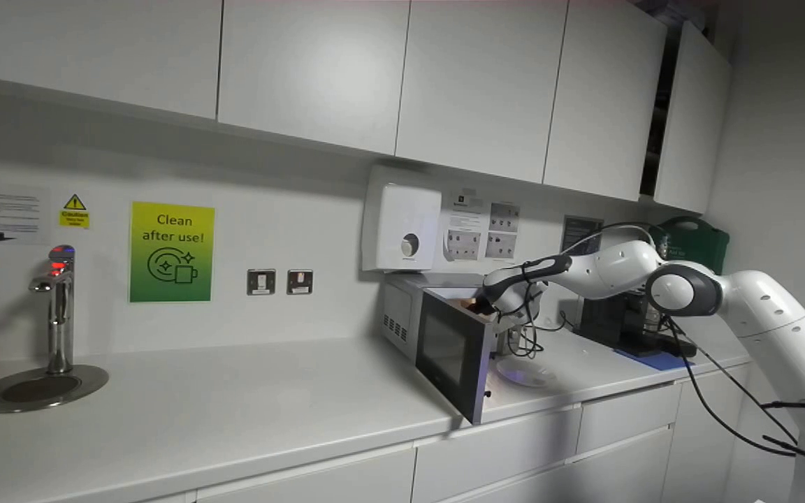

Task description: Put the white mug in the microwave.

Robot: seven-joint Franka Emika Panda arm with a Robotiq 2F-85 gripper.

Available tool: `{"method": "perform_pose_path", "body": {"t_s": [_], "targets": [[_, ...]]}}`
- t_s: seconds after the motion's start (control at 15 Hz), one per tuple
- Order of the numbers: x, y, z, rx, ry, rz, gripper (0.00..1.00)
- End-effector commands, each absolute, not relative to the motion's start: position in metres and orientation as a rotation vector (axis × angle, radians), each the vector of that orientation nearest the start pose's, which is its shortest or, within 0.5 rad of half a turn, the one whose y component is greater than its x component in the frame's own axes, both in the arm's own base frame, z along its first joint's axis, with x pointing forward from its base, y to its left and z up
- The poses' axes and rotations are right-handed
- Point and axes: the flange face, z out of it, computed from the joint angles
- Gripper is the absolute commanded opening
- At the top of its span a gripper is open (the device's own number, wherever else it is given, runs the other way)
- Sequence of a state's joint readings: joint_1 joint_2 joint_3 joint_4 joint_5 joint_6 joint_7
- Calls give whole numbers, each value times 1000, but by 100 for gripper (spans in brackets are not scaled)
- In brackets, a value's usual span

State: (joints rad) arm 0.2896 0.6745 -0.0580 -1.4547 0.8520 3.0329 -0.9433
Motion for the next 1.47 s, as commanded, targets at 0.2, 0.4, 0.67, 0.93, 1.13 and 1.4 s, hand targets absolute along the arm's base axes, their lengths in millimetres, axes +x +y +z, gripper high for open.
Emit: {"method": "perform_pose_path", "body": {"t_s": [0.2, 0.4, 0.67, 0.93, 1.13, 1.4], "targets": [[736, 131, 384, -2658, -500, -1375, 45], [728, 132, 381, -2673, -508, -1363, 56], [720, 135, 378, -2685, -526, -1342, 76], [707, 133, 378, -2707, -546, -1317, 67], [693, 131, 383, -2724, -579, -1301, 64], [669, 121, 388, -2775, -641, -1262, 63]]}}
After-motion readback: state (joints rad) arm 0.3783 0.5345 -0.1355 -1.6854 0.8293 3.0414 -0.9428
